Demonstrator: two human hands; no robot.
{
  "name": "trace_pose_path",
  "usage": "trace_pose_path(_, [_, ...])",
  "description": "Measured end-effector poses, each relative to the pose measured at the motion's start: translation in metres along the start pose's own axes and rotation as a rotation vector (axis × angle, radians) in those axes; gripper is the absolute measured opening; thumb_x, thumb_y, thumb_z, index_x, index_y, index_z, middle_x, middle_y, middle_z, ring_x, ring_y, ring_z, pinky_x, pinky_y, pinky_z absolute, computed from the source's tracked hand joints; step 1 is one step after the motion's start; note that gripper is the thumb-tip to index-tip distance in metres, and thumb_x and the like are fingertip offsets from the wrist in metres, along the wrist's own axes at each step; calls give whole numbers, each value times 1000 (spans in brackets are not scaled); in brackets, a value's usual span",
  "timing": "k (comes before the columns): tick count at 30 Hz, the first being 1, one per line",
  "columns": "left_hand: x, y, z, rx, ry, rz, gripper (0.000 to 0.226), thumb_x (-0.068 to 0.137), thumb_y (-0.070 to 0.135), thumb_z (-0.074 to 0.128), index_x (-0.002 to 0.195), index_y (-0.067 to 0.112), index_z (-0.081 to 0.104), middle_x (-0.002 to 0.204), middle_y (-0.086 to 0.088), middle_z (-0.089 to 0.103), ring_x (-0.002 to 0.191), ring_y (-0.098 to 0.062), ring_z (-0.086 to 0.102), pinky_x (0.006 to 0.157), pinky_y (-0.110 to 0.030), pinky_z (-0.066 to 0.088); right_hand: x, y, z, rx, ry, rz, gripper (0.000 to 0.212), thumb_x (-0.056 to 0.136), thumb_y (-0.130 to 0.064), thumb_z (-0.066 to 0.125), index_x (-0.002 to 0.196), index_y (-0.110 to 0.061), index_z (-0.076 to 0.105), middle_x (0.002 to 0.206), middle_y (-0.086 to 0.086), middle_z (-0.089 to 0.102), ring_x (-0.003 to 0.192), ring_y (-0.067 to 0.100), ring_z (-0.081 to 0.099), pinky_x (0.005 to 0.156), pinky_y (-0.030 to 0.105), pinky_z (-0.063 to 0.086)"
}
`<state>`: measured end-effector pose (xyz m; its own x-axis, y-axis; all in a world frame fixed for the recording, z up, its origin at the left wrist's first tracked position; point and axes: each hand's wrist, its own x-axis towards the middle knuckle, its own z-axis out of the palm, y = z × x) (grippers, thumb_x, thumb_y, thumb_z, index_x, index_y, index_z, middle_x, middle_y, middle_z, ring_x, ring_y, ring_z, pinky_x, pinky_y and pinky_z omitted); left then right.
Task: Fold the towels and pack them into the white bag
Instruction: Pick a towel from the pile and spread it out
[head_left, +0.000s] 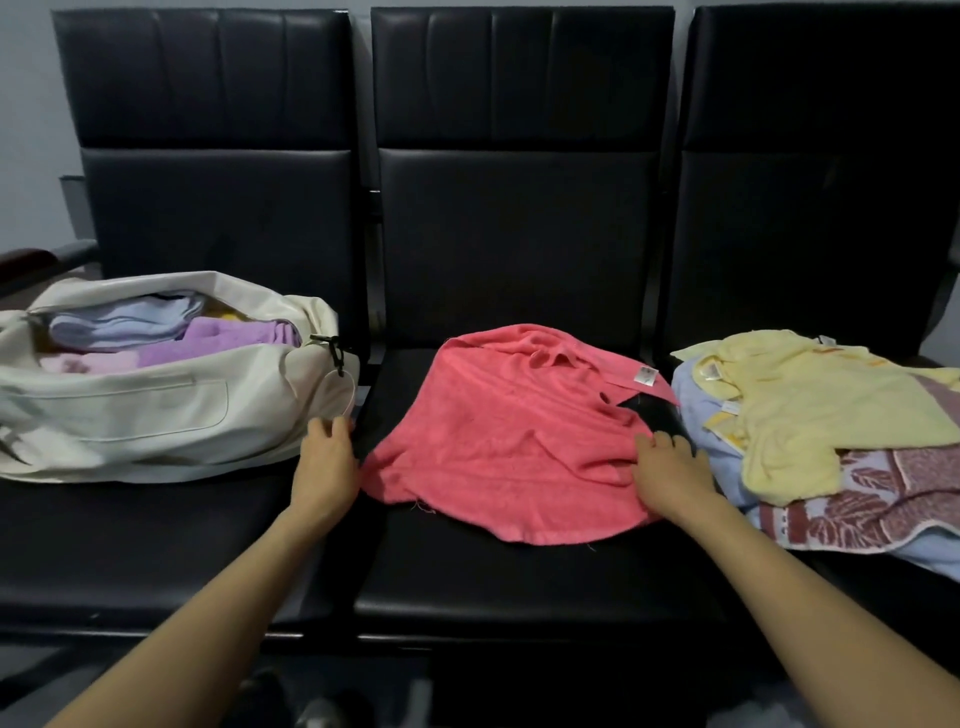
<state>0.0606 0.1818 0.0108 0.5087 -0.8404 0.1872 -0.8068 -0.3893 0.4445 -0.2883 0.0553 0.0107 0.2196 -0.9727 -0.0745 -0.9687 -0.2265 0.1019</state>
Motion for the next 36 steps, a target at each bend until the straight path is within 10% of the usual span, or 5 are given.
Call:
trace_pose_path(8, [-34,61,20,28,-476,419,45,76,57,70,105,23,64,101,5,59,93,-12,58,82,-28,47,-20,-23,-17,290,-68,-573,40,88,-33,63,125,-22,53,119,-5,46,107,10,47,92,28,45])
trace_pose_path(17, [-22,42,41,21,-232,350,43,86,37,67,108,7,47,116,-8,45,102,-23,50,87,-37,46,-23,-22,-20,189,-231,-583,49,84,-48,66,125,-23,56,123,-5,48,111,15,49,96,31,43])
trace_pose_path(23, [-29,59,47,95,-307,489,72,63,82,53,105,23,58,101,6,43,93,-11,44,80,-28,36,-20,-35,-15,153,-98,-554,26,92,-34,58,115,-22,52,111,-4,39,105,15,42,91,38,44])
trace_pose_path(28, [-25,74,48,18,-118,394,16,92,25,51,97,10,52,92,-6,59,83,-25,58,68,-34,41,-24,-50,-15,106,-92,-532,33,91,-19,50,124,-16,48,117,3,46,106,23,50,78,32,38])
trace_pose_path(36, [-2,53,11,-16,-205,297,28,83,10,55,110,16,50,103,2,49,94,-19,53,78,-33,45,-15,-43,-16,127,-100,-445,46,94,-12,43,140,-16,45,134,7,51,118,22,51,99,33,42])
